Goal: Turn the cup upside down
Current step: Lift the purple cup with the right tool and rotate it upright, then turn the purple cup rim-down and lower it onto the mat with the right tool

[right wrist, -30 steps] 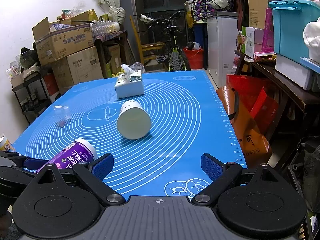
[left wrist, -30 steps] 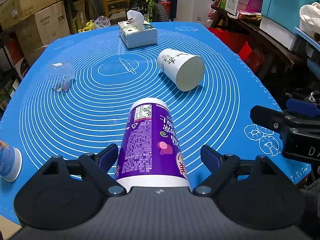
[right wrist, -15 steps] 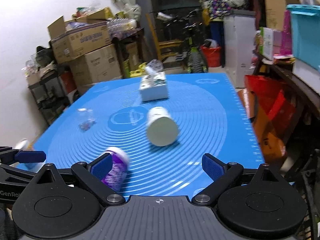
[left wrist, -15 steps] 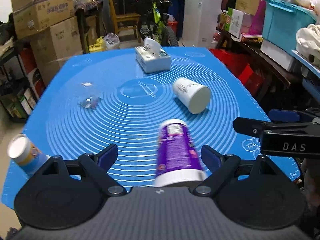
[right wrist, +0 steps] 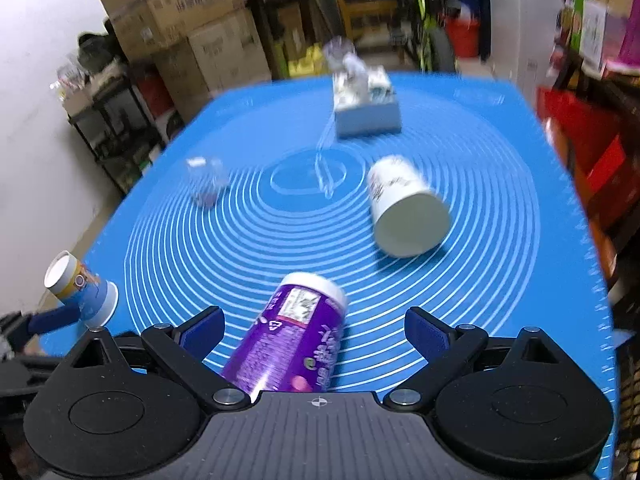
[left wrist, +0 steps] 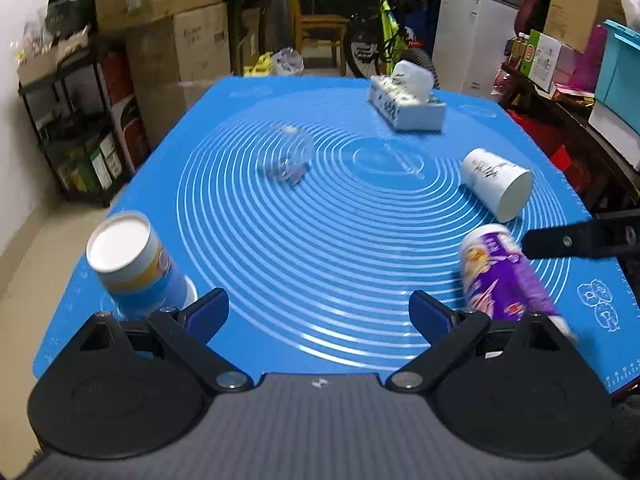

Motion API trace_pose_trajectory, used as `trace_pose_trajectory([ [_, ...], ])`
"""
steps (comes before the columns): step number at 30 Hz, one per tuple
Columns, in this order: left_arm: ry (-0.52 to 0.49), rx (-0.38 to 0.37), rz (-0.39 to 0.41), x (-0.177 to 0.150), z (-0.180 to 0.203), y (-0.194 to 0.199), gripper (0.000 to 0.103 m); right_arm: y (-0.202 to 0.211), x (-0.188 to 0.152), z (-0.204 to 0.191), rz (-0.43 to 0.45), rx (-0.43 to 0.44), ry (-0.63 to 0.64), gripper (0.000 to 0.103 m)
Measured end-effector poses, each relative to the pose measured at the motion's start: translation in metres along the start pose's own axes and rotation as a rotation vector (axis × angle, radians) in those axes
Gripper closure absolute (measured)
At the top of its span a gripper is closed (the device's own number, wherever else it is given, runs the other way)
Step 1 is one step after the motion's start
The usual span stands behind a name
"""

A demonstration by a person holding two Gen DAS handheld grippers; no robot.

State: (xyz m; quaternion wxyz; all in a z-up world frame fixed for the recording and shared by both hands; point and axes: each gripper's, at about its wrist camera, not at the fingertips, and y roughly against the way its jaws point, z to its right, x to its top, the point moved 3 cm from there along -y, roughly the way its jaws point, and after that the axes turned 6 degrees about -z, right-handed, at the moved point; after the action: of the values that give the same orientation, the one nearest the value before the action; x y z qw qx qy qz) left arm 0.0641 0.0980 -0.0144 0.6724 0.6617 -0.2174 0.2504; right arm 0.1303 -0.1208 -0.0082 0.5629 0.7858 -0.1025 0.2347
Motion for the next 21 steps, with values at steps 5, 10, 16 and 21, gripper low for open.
trace_pose_trajectory([
  [5, -0.004, 0.004, -0.004, -0.008, -0.006, -0.008, 0.007, -0.029, 0.004, -0.008, -0.099, 0.009, 0.002, 0.007],
  [10, -0.012, 0.004, -0.016, -0.011, -0.006, -0.014, 0.007, -0.049, 0.006, -0.013, -0.169, 0.021, -0.002, 0.012],
  [16, -0.006, 0.002, -0.015, -0.011, -0.005, -0.016, 0.007, -0.057, 0.002, -0.013, -0.193, 0.046, -0.006, 0.029],
  [21, -0.014, 0.003, -0.005, -0.01, 0.0, -0.016, 0.007, -0.039, -0.003, -0.013, -0.08, 0.027, 0.048, 0.031],
])
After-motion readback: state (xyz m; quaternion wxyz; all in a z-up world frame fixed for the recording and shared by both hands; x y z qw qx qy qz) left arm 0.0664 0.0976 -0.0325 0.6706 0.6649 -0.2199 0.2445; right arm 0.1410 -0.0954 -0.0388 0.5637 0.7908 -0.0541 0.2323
